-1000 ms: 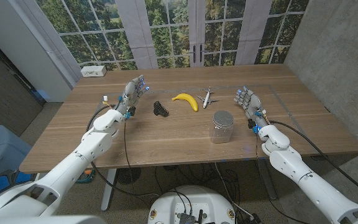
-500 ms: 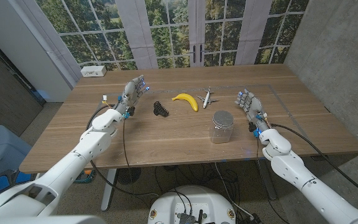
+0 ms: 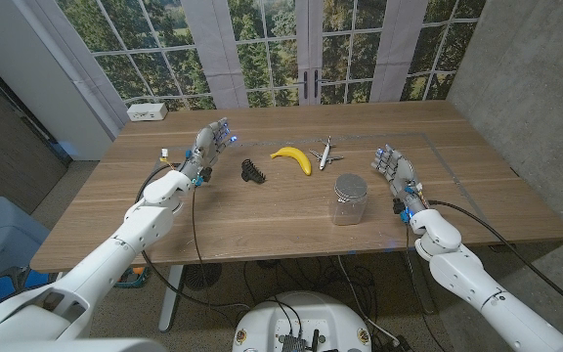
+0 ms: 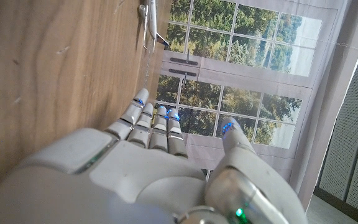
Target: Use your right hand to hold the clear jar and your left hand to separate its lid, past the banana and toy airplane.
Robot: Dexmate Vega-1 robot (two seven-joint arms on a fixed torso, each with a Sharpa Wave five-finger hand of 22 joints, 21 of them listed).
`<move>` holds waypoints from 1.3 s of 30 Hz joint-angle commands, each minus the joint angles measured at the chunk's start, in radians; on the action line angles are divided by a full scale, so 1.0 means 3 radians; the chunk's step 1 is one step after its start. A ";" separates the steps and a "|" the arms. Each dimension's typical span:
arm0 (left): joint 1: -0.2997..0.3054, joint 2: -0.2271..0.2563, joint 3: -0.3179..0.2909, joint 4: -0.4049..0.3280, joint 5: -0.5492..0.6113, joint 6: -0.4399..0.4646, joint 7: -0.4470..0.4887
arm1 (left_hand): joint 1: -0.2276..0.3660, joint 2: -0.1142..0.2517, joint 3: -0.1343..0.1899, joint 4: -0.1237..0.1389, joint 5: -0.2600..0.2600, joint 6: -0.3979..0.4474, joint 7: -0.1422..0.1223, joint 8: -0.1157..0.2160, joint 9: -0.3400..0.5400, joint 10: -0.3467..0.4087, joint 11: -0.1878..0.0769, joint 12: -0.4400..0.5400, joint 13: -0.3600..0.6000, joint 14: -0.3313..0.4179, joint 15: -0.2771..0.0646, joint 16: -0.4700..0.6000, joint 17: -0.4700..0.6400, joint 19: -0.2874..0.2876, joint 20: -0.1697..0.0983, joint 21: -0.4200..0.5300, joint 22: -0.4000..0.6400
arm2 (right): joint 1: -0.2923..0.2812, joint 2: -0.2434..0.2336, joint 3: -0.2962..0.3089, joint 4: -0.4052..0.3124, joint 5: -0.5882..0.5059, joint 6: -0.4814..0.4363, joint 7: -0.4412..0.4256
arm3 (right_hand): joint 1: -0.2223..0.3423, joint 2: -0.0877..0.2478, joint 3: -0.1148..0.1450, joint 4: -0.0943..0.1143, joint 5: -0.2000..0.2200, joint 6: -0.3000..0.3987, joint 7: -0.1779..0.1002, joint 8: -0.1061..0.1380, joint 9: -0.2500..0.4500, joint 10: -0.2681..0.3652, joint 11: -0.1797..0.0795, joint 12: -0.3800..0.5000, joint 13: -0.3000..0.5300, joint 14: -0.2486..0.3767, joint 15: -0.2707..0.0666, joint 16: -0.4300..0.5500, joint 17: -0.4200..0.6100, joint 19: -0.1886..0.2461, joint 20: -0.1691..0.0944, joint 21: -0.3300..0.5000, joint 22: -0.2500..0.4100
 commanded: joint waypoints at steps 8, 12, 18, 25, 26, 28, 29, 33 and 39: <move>-0.0023 0.0003 0.0007 0.0034 -0.0020 -0.0004 -0.0065 | -0.0026 0.0092 0.0008 -0.0017 -0.0006 -0.0015 0.0014 0.0016 0.0003 0.0002 0.0007 0.0029 0.0016 0.0005 -0.0130 0.0014 0.0007 0.0051 -0.0156 -0.0016 0.0004 | -0.0284 -0.0044 0.0050 -0.0251 -0.0040 0.0015 -0.0186 | 0.0035 -0.0002 0.0002 -0.0036 -0.0007 0.0018 0.0016 0.0011 0.0007 0.0031 0.0002 0.0015 0.0003 0.0023 -0.0014 0.0020 -0.0003 0.0045 -0.0005 -0.0022 0.0005; -0.0017 0.0009 0.0004 0.0027 -0.0026 -0.0007 -0.0077 | -0.0029 0.0092 0.0007 -0.0019 -0.0007 -0.0018 0.0019 0.0015 0.0003 0.0002 0.0006 0.0029 0.0016 0.0005 -0.0129 0.0014 0.0007 0.0054 -0.0156 -0.0020 0.0005 | -0.0342 -0.0042 0.0061 -0.0293 -0.0051 0.0035 -0.0221 | 0.0037 0.0000 0.0001 -0.0041 -0.0008 0.0017 0.0015 0.0010 0.0007 0.0032 0.0002 0.0015 0.0002 0.0022 -0.0013 0.0020 -0.0007 0.0048 -0.0006 -0.0031 0.0006; -0.0011 0.0017 0.0000 0.0014 -0.0038 -0.0007 -0.0099 | -0.0032 0.0092 0.0005 -0.0024 -0.0007 -0.0015 0.0020 0.0016 0.0003 0.0005 0.0007 0.0030 0.0016 0.0006 -0.0131 0.0013 0.0007 0.0058 -0.0153 -0.0027 0.0005 | -0.0433 -0.0042 0.0076 -0.0353 -0.0070 0.0054 -0.0277 | 0.0042 0.0011 0.0003 -0.0046 -0.0008 0.0014 0.0008 0.0009 0.0007 0.0032 -0.0007 0.0015 0.0001 0.0024 -0.0022 0.0022 -0.0011 0.0051 -0.0008 -0.0041 0.0006; -0.0026 0.0019 0.0001 0.0022 -0.0057 -0.0010 -0.0152 | -0.0040 0.0092 0.0002 -0.0026 -0.0007 -0.0013 0.0022 0.0018 0.0003 0.0005 0.0006 0.0030 0.0017 0.0007 -0.0127 0.0014 0.0009 0.0064 -0.0154 -0.0034 0.0005 | -0.0537 -0.0014 0.0095 -0.0400 -0.0027 0.0135 -0.0260 | 0.0052 0.0020 0.0007 -0.0054 -0.0007 0.0016 0.0008 0.0009 0.0007 0.0035 -0.0004 0.0016 0.0000 0.0028 -0.0013 0.0023 -0.0016 0.0057 -0.0004 -0.0052 0.0006; -0.0027 0.0020 0.0001 0.0023 -0.0058 -0.0014 -0.0159 | -0.0041 0.0092 0.0001 -0.0026 -0.0007 -0.0011 0.0023 0.0018 0.0003 0.0005 0.0006 0.0030 0.0017 0.0007 -0.0127 0.0014 0.0009 0.0067 -0.0153 -0.0035 0.0005 | -0.0553 -0.0013 0.0097 -0.0408 -0.0036 0.0150 -0.0266 | 0.0051 0.0020 0.0006 -0.0055 -0.0008 0.0017 0.0007 0.0010 0.0007 0.0035 -0.0004 0.0016 -0.0001 0.0025 -0.0017 0.0023 -0.0017 0.0059 -0.0005 -0.0053 0.0007; -0.0028 0.0025 0.0002 0.0018 -0.0054 -0.0014 -0.0162 | -0.0043 0.0092 0.0000 -0.0026 -0.0007 -0.0010 0.0023 0.0019 0.0003 0.0006 0.0005 0.0030 0.0017 0.0008 -0.0127 0.0014 0.0009 0.0070 -0.0152 -0.0036 0.0005 | -0.0593 -0.0011 0.0104 -0.0435 -0.0049 0.0171 -0.0285 | 0.0049 0.0021 0.0003 -0.0054 -0.0009 0.0016 0.0007 0.0009 0.0008 0.0035 -0.0003 0.0016 -0.0001 0.0024 -0.0018 0.0023 -0.0018 0.0060 -0.0004 -0.0059 0.0007; -0.0028 0.0024 0.0001 0.0019 -0.0056 -0.0018 -0.0166 | -0.0045 0.0093 0.0000 -0.0026 -0.0007 -0.0011 0.0025 0.0018 0.0003 0.0006 0.0007 0.0030 0.0017 0.0008 -0.0128 0.0014 0.0010 0.0072 -0.0152 -0.0037 0.0005 | -0.0612 -0.0010 0.0108 -0.0450 -0.0062 0.0178 -0.0304 | 0.0048 0.0022 0.0003 -0.0054 -0.0010 0.0017 0.0008 0.0009 0.0008 0.0036 -0.0005 0.0016 -0.0001 0.0024 -0.0017 0.0023 -0.0018 0.0061 -0.0005 -0.0060 0.0007; -0.0029 0.0028 -0.0001 0.0018 -0.0059 -0.0025 -0.0181 | -0.0050 0.0094 -0.0003 -0.0025 -0.0007 -0.0010 0.0025 0.0019 0.0003 0.0005 0.0006 0.0029 0.0017 0.0008 -0.0129 0.0014 0.0011 0.0075 -0.0152 -0.0042 0.0006 | -0.0678 -0.0012 0.0123 -0.0500 -0.0082 0.0191 -0.0347 | 0.0044 0.0024 -0.0001 -0.0053 -0.0011 0.0019 0.0008 0.0010 0.0008 0.0035 -0.0003 0.0016 -0.0002 0.0024 -0.0019 0.0024 -0.0020 0.0067 -0.0004 -0.0067 0.0007; -0.0031 0.0042 -0.0002 0.0015 -0.0065 -0.0027 -0.0216 | -0.0056 0.0096 -0.0005 -0.0025 -0.0007 -0.0008 0.0025 0.0019 0.0003 0.0007 0.0006 0.0030 0.0017 0.0009 -0.0127 0.0015 0.0011 0.0079 -0.0151 -0.0048 0.0006 | -0.0774 -0.0005 0.0140 -0.0566 -0.0138 0.0231 -0.0418 | 0.0041 0.0025 -0.0005 -0.0054 -0.0013 0.0019 0.0009 0.0009 0.0008 0.0035 0.0000 0.0016 -0.0003 0.0027 -0.0013 0.0026 -0.0023 0.0071 -0.0002 -0.0075 0.0007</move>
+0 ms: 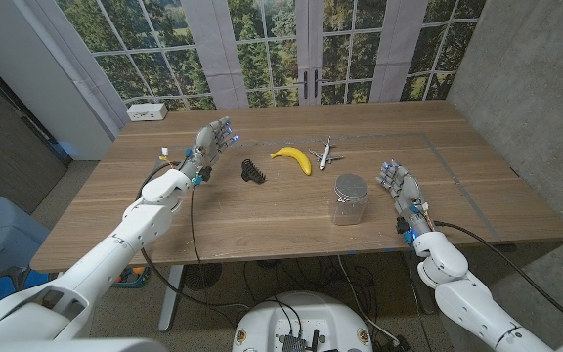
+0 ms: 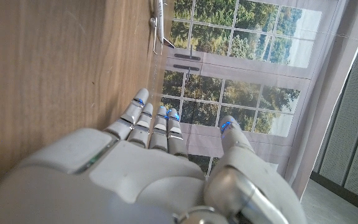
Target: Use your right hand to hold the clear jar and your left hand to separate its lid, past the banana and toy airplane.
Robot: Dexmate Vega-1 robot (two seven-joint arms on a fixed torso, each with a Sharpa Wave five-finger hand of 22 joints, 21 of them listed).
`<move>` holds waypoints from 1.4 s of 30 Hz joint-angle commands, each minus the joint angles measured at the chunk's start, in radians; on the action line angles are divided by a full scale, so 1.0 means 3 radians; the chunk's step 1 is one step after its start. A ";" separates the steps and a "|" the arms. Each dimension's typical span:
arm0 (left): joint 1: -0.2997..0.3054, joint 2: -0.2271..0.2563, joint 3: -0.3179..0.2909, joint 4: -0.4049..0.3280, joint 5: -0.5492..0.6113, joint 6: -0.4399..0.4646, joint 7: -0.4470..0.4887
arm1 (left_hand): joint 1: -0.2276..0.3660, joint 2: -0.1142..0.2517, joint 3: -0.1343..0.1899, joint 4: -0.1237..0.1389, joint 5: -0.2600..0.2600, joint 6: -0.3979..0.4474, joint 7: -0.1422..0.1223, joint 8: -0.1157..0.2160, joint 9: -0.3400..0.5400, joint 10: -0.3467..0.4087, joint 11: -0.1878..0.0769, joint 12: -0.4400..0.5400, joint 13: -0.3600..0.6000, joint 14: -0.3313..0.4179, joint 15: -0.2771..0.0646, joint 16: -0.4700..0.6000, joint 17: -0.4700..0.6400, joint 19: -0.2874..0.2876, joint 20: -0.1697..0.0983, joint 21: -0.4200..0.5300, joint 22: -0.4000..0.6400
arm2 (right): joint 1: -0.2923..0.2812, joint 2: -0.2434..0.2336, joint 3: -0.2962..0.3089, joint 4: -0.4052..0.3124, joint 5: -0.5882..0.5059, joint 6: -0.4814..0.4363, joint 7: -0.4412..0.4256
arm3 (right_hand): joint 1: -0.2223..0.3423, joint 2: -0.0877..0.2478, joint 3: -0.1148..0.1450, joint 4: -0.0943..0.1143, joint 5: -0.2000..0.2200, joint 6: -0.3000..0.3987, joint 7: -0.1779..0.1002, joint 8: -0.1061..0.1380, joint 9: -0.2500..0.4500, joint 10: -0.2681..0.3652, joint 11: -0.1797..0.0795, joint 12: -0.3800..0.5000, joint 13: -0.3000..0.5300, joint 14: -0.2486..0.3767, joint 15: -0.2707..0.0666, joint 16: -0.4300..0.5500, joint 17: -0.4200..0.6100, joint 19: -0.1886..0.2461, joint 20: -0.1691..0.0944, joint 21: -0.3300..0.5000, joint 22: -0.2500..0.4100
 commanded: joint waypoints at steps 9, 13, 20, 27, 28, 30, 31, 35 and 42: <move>-0.0001 0.0032 -0.0011 -0.0013 -0.0024 -0.0028 -0.0096 | -0.0050 0.0111 0.0005 -0.0014 -0.0007 -0.0003 0.0021 0.0019 0.0004 0.0010 0.0003 0.0031 0.0017 0.0011 -0.0127 0.0015 0.0008 0.0052 -0.0152 -0.0014 0.0007 | -0.0342 0.0043 0.0051 -0.0215 -0.0202 0.0131 -0.0252 | -0.0002 -0.0050 -0.0033 -0.0036 -0.0025 0.0019 0.0030 0.0007 0.0008 0.0035 0.0017 0.0015 -0.0006 0.0035 0.0012 0.0026 -0.0005 0.0053 0.0027 -0.0042 0.0008; -0.0001 0.0030 -0.0012 -0.0010 -0.0028 -0.0041 -0.0111 | -0.0053 0.0112 0.0004 -0.0016 -0.0007 -0.0003 0.0020 0.0019 0.0004 0.0012 0.0003 0.0031 0.0017 0.0014 -0.0129 0.0015 0.0007 0.0055 -0.0152 -0.0019 0.0007 | -0.0404 0.0062 0.0058 -0.0249 -0.0275 0.0163 -0.0321 | -0.0016 -0.0088 -0.0053 -0.0044 -0.0028 0.0015 0.0035 0.0005 0.0007 0.0035 0.0019 0.0015 -0.0008 0.0037 0.0018 0.0024 -0.0013 0.0062 0.0036 -0.0053 0.0007; -0.0005 0.0030 -0.0010 -0.0003 -0.0035 -0.0051 -0.0142 | -0.0056 0.0114 0.0003 -0.0018 -0.0006 -0.0003 0.0020 0.0019 0.0004 0.0013 0.0003 0.0031 0.0017 0.0014 -0.0129 0.0015 0.0007 0.0064 -0.0151 -0.0025 0.0007 | -0.0499 0.0104 0.0064 -0.0300 -0.0430 0.0224 -0.0442 | -0.0029 -0.0122 -0.0072 -0.0051 -0.0029 0.0013 0.0038 0.0004 0.0007 0.0035 0.0024 0.0015 -0.0009 0.0038 0.0017 0.0021 -0.0022 0.0066 0.0040 -0.0067 0.0007; 0.0000 0.0040 -0.0014 -0.0009 -0.0041 -0.0048 -0.0155 | -0.0059 0.0115 0.0001 -0.0021 -0.0006 -0.0004 0.0018 0.0018 0.0004 0.0014 0.0005 0.0031 0.0018 0.0015 -0.0131 0.0014 0.0006 0.0070 -0.0152 -0.0032 0.0007 | -0.0560 0.0185 0.0047 -0.0315 -0.0576 0.0294 -0.0550 | -0.0042 -0.0142 -0.0087 -0.0053 -0.0028 0.0013 0.0036 0.0003 0.0007 0.0030 0.0023 0.0012 -0.0010 0.0040 0.0018 0.0020 -0.0028 0.0071 0.0045 -0.0078 0.0008; 0.0001 0.0043 -0.0013 -0.0010 -0.0039 -0.0047 -0.0155 | -0.0060 0.0115 0.0001 -0.0022 -0.0006 -0.0005 0.0019 0.0018 0.0004 0.0014 0.0005 0.0031 0.0018 0.0015 -0.0131 0.0014 0.0006 0.0069 -0.0150 -0.0033 0.0008 | -0.0572 0.0191 0.0044 -0.0322 -0.0603 0.0298 -0.0567 | -0.0045 -0.0146 -0.0091 -0.0053 -0.0028 0.0014 0.0036 0.0004 0.0007 0.0031 0.0025 0.0013 -0.0011 0.0039 0.0016 0.0019 -0.0030 0.0071 0.0045 -0.0082 0.0008; 0.0002 0.0042 -0.0014 -0.0009 -0.0043 -0.0048 -0.0159 | -0.0060 0.0115 0.0001 -0.0023 -0.0006 -0.0005 0.0017 0.0018 0.0004 0.0015 0.0006 0.0032 0.0018 0.0016 -0.0129 0.0014 0.0006 0.0072 -0.0149 -0.0035 0.0008 | -0.0594 0.0209 0.0041 -0.0329 -0.0649 0.0320 -0.0595 | -0.0048 -0.0151 -0.0095 -0.0053 -0.0027 0.0014 0.0039 0.0004 0.0007 0.0032 0.0024 0.0013 -0.0011 0.0042 0.0020 0.0020 -0.0032 0.0074 0.0044 -0.0085 0.0008; 0.0003 0.0041 -0.0014 -0.0009 -0.0046 -0.0048 -0.0161 | -0.0060 0.0115 0.0001 -0.0023 -0.0006 -0.0007 0.0020 0.0017 0.0004 0.0016 0.0007 0.0032 0.0018 0.0015 -0.0130 0.0014 0.0006 0.0073 -0.0150 -0.0036 0.0008 | -0.0606 0.0216 0.0041 -0.0337 -0.0666 0.0325 -0.0608 | -0.0049 -0.0152 -0.0096 -0.0053 -0.0027 0.0015 0.0039 0.0004 0.0007 0.0033 0.0024 0.0013 -0.0011 0.0042 0.0020 0.0020 -0.0033 0.0074 0.0044 -0.0087 0.0008; -0.0002 0.0039 -0.0010 0.0000 -0.0046 -0.0051 -0.0177 | -0.0062 0.0117 0.0000 -0.0024 -0.0006 -0.0007 0.0019 0.0017 0.0004 0.0013 0.0008 0.0030 0.0018 0.0016 -0.0130 0.0014 0.0006 0.0075 -0.0149 -0.0040 0.0008 | -0.0659 0.0251 0.0048 -0.0367 -0.0728 0.0346 -0.0672 | -0.0057 -0.0161 -0.0105 -0.0053 -0.0024 0.0014 0.0039 0.0004 0.0007 0.0037 0.0022 0.0015 -0.0012 0.0042 0.0021 0.0019 -0.0038 0.0080 0.0043 -0.0097 0.0008; -0.0023 0.0026 0.0004 0.0027 -0.0044 -0.0055 -0.0204 | -0.0064 0.0119 0.0000 -0.0027 -0.0005 -0.0007 0.0022 0.0017 0.0004 0.0012 0.0008 0.0030 0.0018 0.0016 -0.0131 0.0013 0.0006 0.0078 -0.0147 -0.0047 0.0008 | -0.0770 0.0318 0.0055 -0.0448 -0.0954 0.0355 -0.0849 | -0.0064 -0.0168 -0.0116 -0.0055 -0.0019 0.0014 0.0041 0.0004 0.0007 0.0034 0.0021 0.0014 -0.0013 0.0046 0.0015 0.0018 -0.0048 0.0088 0.0041 -0.0116 0.0009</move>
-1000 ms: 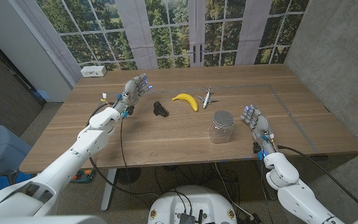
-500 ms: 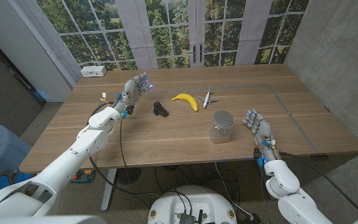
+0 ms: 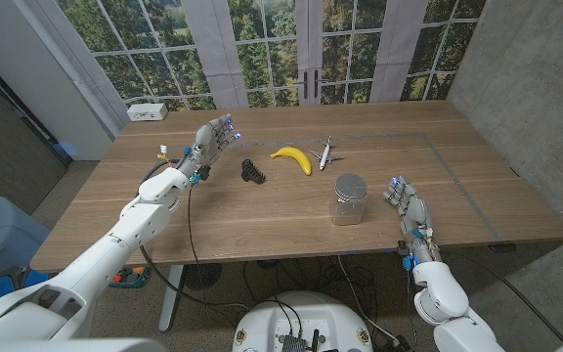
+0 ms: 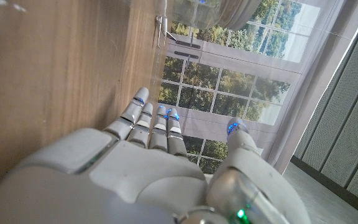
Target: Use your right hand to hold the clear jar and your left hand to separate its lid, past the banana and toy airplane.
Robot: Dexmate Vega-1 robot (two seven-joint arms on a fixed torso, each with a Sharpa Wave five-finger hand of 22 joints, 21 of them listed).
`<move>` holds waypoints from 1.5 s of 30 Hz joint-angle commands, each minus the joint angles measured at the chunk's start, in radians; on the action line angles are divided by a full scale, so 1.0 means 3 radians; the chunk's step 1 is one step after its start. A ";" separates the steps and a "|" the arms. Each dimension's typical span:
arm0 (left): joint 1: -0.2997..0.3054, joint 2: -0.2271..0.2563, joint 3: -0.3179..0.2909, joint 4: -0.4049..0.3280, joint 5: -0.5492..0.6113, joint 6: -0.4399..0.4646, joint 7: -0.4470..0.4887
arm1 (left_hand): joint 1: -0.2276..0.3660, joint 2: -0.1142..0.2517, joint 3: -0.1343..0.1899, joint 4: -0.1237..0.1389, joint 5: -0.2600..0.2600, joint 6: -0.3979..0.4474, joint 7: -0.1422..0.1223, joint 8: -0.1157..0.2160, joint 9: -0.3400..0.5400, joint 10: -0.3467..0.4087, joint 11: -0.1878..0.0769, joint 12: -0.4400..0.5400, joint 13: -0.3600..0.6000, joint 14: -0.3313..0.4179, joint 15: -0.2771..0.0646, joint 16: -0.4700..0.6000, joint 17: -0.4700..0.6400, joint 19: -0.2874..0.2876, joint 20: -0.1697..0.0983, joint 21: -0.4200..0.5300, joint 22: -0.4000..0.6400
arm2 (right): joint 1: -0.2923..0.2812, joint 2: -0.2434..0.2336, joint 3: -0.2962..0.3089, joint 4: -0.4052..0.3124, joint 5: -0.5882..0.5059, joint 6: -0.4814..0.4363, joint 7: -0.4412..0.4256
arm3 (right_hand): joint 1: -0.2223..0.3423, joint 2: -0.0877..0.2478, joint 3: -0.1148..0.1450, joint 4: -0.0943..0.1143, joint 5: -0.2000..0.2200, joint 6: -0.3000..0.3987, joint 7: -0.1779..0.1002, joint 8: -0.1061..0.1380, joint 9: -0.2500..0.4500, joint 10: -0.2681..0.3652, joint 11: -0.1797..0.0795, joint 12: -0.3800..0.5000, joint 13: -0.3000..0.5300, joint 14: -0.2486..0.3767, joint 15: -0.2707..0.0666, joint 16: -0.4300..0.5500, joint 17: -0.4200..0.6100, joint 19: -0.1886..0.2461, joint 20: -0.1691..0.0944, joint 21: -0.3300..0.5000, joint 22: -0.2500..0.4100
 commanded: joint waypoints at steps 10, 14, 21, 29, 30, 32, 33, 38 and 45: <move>-0.0039 -0.0029 0.0029 0.0071 -0.0010 -0.0023 -0.0089 | -0.0039 0.0119 0.0013 -0.0017 -0.0005 -0.0010 0.0025 0.0017 0.0012 -0.0001 -0.0003 0.0029 0.0018 0.0017 -0.0127 0.0013 0.0010 0.0033 -0.0144 -0.0018 0.0008 | -0.0248 0.0187 -0.0020 -0.0191 -0.0658 -0.0067 -0.0491 | 0.0036 -0.0089 -0.0028 -0.0058 0.0015 -0.0048 0.0014 -0.0009 0.0005 0.0001 -0.0001 0.0007 0.0000 0.0022 -0.0002 0.0004 -0.0030 0.0042 0.0017 -0.0044 0.0008; -0.0041 -0.0029 0.0029 0.0075 -0.0008 -0.0033 -0.0101 | -0.0041 0.0119 0.0012 -0.0020 -0.0005 -0.0011 0.0025 0.0016 0.0012 -0.0002 -0.0006 0.0029 0.0018 0.0016 -0.0127 0.0012 0.0010 0.0034 -0.0143 -0.0024 0.0008 | -0.0289 0.0204 -0.0013 -0.0273 -0.0975 -0.0224 -0.0701 | 0.0093 -0.0259 -0.0065 -0.0108 0.0027 -0.0133 0.0021 -0.0020 0.0006 -0.0045 -0.0010 -0.0008 -0.0001 -0.0001 0.0002 -0.0021 -0.0069 0.0035 0.0025 -0.0100 0.0009; -0.0038 -0.0021 0.0024 0.0080 -0.0023 -0.0036 -0.0132 | -0.0042 0.0118 0.0011 -0.0026 -0.0005 -0.0013 0.0029 0.0016 0.0012 -0.0004 0.0000 0.0028 0.0018 0.0017 -0.0129 0.0011 0.0009 0.0039 -0.0140 -0.0034 0.0008 | -0.0323 0.0261 -0.0077 -0.0386 -0.1445 -0.0559 -0.1024 | 0.0210 -0.0501 -0.0119 -0.0111 0.0083 -0.0334 0.0012 -0.0039 0.0013 -0.0165 -0.0015 -0.0031 0.0003 -0.0054 0.0019 -0.0057 -0.0122 0.0045 0.0137 -0.0183 0.0014; -0.0050 -0.0029 0.0017 0.0127 -0.0050 -0.0058 -0.0194 | -0.0043 0.0117 0.0010 -0.0031 -0.0005 -0.0016 0.0031 0.0015 0.0012 -0.0004 0.0001 0.0028 0.0018 0.0017 -0.0127 0.0010 0.0009 0.0043 -0.0139 -0.0042 0.0009 | -0.0255 0.0354 -0.0294 -0.0409 -0.1866 -0.0936 -0.1310 | 0.0319 -0.0646 -0.0174 -0.0064 0.0188 -0.0644 0.0059 -0.0043 0.0032 -0.0403 -0.0030 -0.0045 0.0042 -0.0256 0.0055 -0.0091 -0.0120 -0.0149 0.0306 -0.0357 0.0034; -0.0054 -0.0030 0.0017 0.0135 -0.0053 -0.0059 -0.0205 | -0.0043 0.0117 0.0009 -0.0031 -0.0005 -0.0016 0.0031 0.0016 0.0012 -0.0002 -0.0001 0.0029 0.0018 0.0017 -0.0126 0.0010 0.0009 0.0045 -0.0138 -0.0043 0.0009 | -0.0241 0.0360 -0.0326 -0.0407 -0.1918 -0.0990 -0.1341 | 0.0333 -0.0653 -0.0179 -0.0060 0.0201 -0.0678 0.0072 -0.0042 0.0034 -0.0424 -0.0013 -0.0040 0.0047 -0.0288 0.0066 -0.0096 -0.0117 -0.0184 0.0287 -0.0382 0.0035; -0.0061 -0.0031 0.0017 0.0150 -0.0055 -0.0063 -0.0219 | -0.0043 0.0117 0.0009 -0.0032 -0.0005 -0.0016 0.0031 0.0016 0.0012 -0.0004 -0.0004 0.0028 0.0018 0.0017 -0.0128 0.0010 0.0008 0.0046 -0.0136 -0.0044 0.0009 | -0.0208 0.0388 -0.0386 -0.0370 -0.1970 -0.1018 -0.1402 | 0.0353 -0.0665 -0.0188 -0.0053 0.0222 -0.0730 0.0080 -0.0038 0.0036 -0.0475 -0.0005 -0.0041 0.0055 -0.0345 0.0081 -0.0104 -0.0112 -0.0244 0.0280 -0.0423 0.0038; -0.0065 -0.0033 0.0017 0.0159 -0.0059 -0.0064 -0.0228 | -0.0043 0.0118 0.0009 -0.0034 -0.0005 -0.0018 0.0033 0.0015 0.0012 -0.0006 0.0000 0.0027 0.0018 0.0017 -0.0128 0.0010 0.0008 0.0047 -0.0139 -0.0046 0.0009 | -0.0196 0.0391 -0.0409 -0.0361 -0.1981 -0.1035 -0.1414 | 0.0358 -0.0669 -0.0191 -0.0052 0.0228 -0.0750 0.0089 -0.0040 0.0037 -0.0490 0.0002 -0.0042 0.0057 -0.0357 0.0081 -0.0105 -0.0111 -0.0257 0.0288 -0.0433 0.0038; -0.0090 -0.0039 0.0015 0.0204 -0.0065 -0.0071 -0.0260 | -0.0044 0.0119 0.0009 -0.0037 -0.0004 -0.0020 0.0034 0.0015 0.0012 -0.0009 0.0004 0.0026 0.0018 0.0017 -0.0121 0.0009 0.0008 0.0051 -0.0141 -0.0051 0.0009 | -0.0148 0.0390 -0.0502 -0.0329 -0.2029 -0.1091 -0.1479 | 0.0370 -0.0705 -0.0232 -0.0027 0.0273 -0.0877 0.0105 -0.0036 0.0044 -0.0614 0.0004 -0.0042 0.0073 -0.0492 0.0110 -0.0117 -0.0097 -0.0411 0.0348 -0.0536 0.0042; -0.0125 -0.0038 0.0015 0.0252 -0.0082 -0.0052 -0.0309 | -0.0045 0.0121 0.0009 -0.0040 -0.0004 -0.0020 0.0042 0.0015 0.0012 -0.0006 0.0007 0.0027 0.0018 0.0019 -0.0116 0.0010 0.0008 0.0060 -0.0134 -0.0057 0.0009 | -0.0095 0.0343 -0.0611 -0.0332 -0.2065 -0.1190 -0.1485 | 0.0310 -0.0839 -0.0354 -0.0006 0.0298 -0.1000 0.0072 -0.0032 0.0047 -0.0724 -0.0032 -0.0035 0.0088 -0.0587 0.0101 -0.0110 -0.0078 -0.0512 0.0402 -0.0621 0.0046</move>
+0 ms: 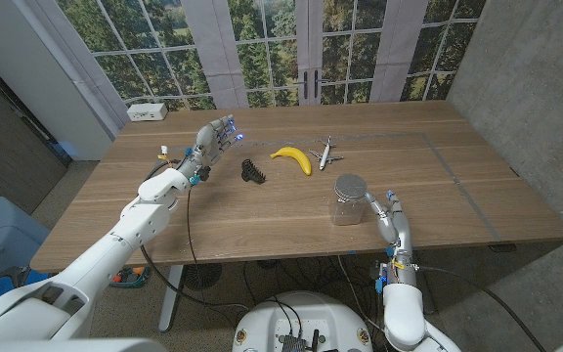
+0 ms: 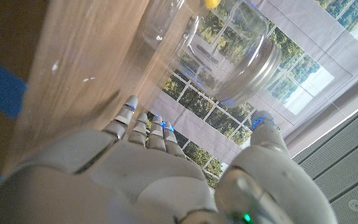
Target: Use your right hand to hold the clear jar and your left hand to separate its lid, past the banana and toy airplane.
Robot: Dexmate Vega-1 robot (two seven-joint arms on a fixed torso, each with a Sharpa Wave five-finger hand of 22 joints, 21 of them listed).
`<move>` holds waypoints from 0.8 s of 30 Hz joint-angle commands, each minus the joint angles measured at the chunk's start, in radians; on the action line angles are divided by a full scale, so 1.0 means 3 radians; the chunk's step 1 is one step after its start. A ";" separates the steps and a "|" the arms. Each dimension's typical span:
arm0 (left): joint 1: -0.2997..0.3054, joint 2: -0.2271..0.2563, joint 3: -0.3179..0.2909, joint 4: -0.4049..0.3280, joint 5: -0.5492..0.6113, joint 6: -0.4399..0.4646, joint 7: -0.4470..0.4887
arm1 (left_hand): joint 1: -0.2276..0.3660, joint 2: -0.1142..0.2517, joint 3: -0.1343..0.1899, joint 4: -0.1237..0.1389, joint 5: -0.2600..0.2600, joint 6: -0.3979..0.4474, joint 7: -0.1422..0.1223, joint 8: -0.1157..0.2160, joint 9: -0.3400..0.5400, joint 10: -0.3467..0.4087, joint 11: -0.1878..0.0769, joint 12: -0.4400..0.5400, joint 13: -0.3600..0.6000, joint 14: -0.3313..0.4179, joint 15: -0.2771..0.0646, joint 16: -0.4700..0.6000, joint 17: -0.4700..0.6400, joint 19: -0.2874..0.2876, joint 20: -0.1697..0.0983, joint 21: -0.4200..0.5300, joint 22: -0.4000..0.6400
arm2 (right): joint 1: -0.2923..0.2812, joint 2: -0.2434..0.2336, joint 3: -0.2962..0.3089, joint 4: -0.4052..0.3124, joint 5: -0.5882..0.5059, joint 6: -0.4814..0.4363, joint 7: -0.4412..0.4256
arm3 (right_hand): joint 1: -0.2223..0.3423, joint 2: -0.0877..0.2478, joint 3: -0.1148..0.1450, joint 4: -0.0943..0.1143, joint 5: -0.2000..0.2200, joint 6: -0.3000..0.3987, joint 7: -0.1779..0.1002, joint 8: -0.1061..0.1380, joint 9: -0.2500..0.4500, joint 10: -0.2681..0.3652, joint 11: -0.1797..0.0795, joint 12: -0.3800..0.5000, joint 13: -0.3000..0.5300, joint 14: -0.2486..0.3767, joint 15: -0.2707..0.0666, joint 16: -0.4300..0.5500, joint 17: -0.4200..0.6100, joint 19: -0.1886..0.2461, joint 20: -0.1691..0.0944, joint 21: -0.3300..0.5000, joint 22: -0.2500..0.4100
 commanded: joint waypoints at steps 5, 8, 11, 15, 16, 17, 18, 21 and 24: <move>-0.0078 -0.0010 -0.0005 0.0126 -0.0033 0.0000 -0.0128 | -0.0033 0.0136 0.0008 -0.0014 -0.0004 -0.0010 0.0030 0.0015 0.0011 -0.0008 0.0008 0.0027 0.0018 0.0021 -0.0117 0.0010 0.0008 0.0022 -0.0126 -0.0011 0.0010 | 0.0134 0.0003 -0.0308 -0.0025 -0.0380 -0.0490 -0.0293 | 0.0011 -0.0135 -0.0153 -0.0016 0.0043 -0.0160 -0.0007 0.0014 0.0018 -0.0169 -0.0058 -0.0002 0.0028 -0.0175 -0.0040 -0.0007 0.0032 -0.0106 0.0004 -0.0094 0.0016; -0.0093 -0.0010 -0.0006 0.0144 -0.0035 0.0002 -0.0145 | -0.0034 0.0137 0.0008 -0.0014 -0.0004 -0.0010 0.0032 0.0015 0.0011 -0.0009 0.0013 0.0026 0.0018 0.0021 -0.0110 0.0010 0.0008 0.0024 -0.0124 -0.0014 0.0010 | 0.0157 0.0003 -0.0351 -0.0043 -0.0430 -0.0604 -0.0341 | 0.0061 -0.0139 -0.0193 -0.0033 0.0056 -0.0207 0.0006 0.0022 0.0019 -0.0242 -0.0050 -0.0004 0.0034 -0.0219 -0.0038 -0.0005 0.0035 -0.0138 0.0015 -0.0128 0.0017; -0.0110 -0.0012 -0.0003 0.0165 -0.0041 0.0014 -0.0167 | -0.0035 0.0137 0.0007 -0.0015 -0.0004 -0.0009 0.0037 0.0016 0.0012 -0.0006 0.0014 0.0028 0.0018 0.0022 -0.0109 0.0011 0.0008 0.0026 -0.0124 -0.0017 0.0010 | 0.0183 0.0027 -0.0395 -0.0042 -0.0493 -0.0726 -0.0424 | 0.0094 -0.0132 -0.0217 -0.0038 0.0066 -0.0221 0.0010 0.0031 0.0020 -0.0262 -0.0046 0.0006 0.0037 -0.0242 -0.0028 -0.0001 0.0037 -0.0145 0.0030 -0.0145 0.0018; -0.0134 -0.0019 0.0001 0.0200 -0.0038 0.0011 -0.0188 | -0.0036 0.0138 0.0006 -0.0015 -0.0003 -0.0011 0.0036 0.0016 0.0012 -0.0004 0.0016 0.0028 0.0018 0.0023 -0.0107 0.0011 0.0008 0.0029 -0.0122 -0.0020 0.0010 | 0.0217 0.0048 -0.0474 -0.0087 -0.0598 -0.0979 -0.0497 | 0.0179 -0.0115 -0.0254 -0.0047 0.0090 -0.0281 -0.0002 0.0034 0.0023 -0.0349 -0.0033 0.0005 0.0044 -0.0301 -0.0014 0.0000 0.0040 -0.0182 0.0040 -0.0189 0.0020; -0.0140 -0.0021 0.0003 0.0208 -0.0038 0.0012 -0.0196 | -0.0036 0.0138 0.0006 -0.0015 -0.0003 -0.0010 0.0036 0.0016 0.0012 -0.0005 0.0012 0.0028 0.0018 0.0022 -0.0108 0.0011 0.0008 0.0029 -0.0123 -0.0021 0.0010 | 0.0228 0.0051 -0.0495 -0.0092 -0.0611 -0.1029 -0.0506 | 0.0199 -0.0113 -0.0262 -0.0049 0.0095 -0.0303 0.0003 0.0031 0.0023 -0.0361 -0.0031 0.0008 0.0046 -0.0320 -0.0019 -0.0002 0.0041 -0.0194 0.0040 -0.0199 0.0021; -0.0146 -0.0024 0.0004 0.0218 -0.0040 0.0011 -0.0205 | -0.0037 0.0138 0.0006 -0.0016 -0.0003 -0.0011 0.0037 0.0016 0.0012 -0.0005 0.0009 0.0028 0.0018 0.0022 -0.0107 0.0011 0.0008 0.0030 -0.0123 -0.0022 0.0010 | 0.0236 0.0051 -0.0512 -0.0107 -0.0611 -0.1086 -0.0496 | 0.0217 -0.0112 -0.0271 -0.0049 0.0100 -0.0310 0.0008 0.0035 0.0024 -0.0375 -0.0029 0.0010 0.0048 -0.0326 -0.0006 0.0001 0.0041 -0.0199 0.0054 -0.0208 0.0021; -0.0151 -0.0025 0.0005 0.0225 -0.0041 0.0012 -0.0212 | -0.0037 0.0139 0.0006 -0.0016 -0.0003 -0.0010 0.0037 0.0016 0.0012 -0.0005 0.0010 0.0028 0.0018 0.0022 -0.0107 0.0011 0.0008 0.0031 -0.0123 -0.0023 0.0010 | 0.0245 0.0045 -0.0527 -0.0109 -0.0599 -0.1107 -0.0485 | 0.0240 -0.0111 -0.0287 -0.0048 0.0107 -0.0330 0.0014 0.0036 0.0024 -0.0412 -0.0014 0.0008 0.0050 -0.0351 0.0016 0.0001 0.0043 -0.0210 0.0062 -0.0222 0.0022; -0.0159 -0.0031 0.0006 0.0242 -0.0044 0.0018 -0.0219 | -0.0038 0.0139 0.0006 -0.0016 -0.0003 -0.0011 0.0039 0.0016 0.0012 -0.0004 0.0011 0.0028 0.0019 0.0023 -0.0106 0.0011 0.0009 0.0031 -0.0120 -0.0025 0.0010 | 0.0274 0.0049 -0.0578 -0.0109 -0.0597 -0.1194 -0.0495 | 0.0266 -0.0111 -0.0309 -0.0045 0.0115 -0.0365 0.0017 0.0033 0.0025 -0.0445 0.0002 0.0010 0.0054 -0.0378 0.0025 0.0001 0.0046 -0.0239 0.0077 -0.0246 0.0022; -0.0165 -0.0035 0.0008 0.0258 -0.0045 0.0026 -0.0225 | -0.0039 0.0140 0.0005 -0.0016 -0.0003 -0.0011 0.0039 0.0016 0.0012 -0.0004 0.0015 0.0028 0.0019 0.0023 -0.0105 0.0011 0.0009 0.0033 -0.0122 -0.0028 0.0010 | 0.0298 0.0038 -0.0619 -0.0119 -0.0583 -0.1261 -0.0489 | 0.0293 -0.0112 -0.0340 -0.0039 0.0125 -0.0401 0.0028 0.0033 0.0027 -0.0495 0.0018 0.0010 0.0058 -0.0404 0.0014 0.0006 0.0051 -0.0265 0.0074 -0.0272 0.0023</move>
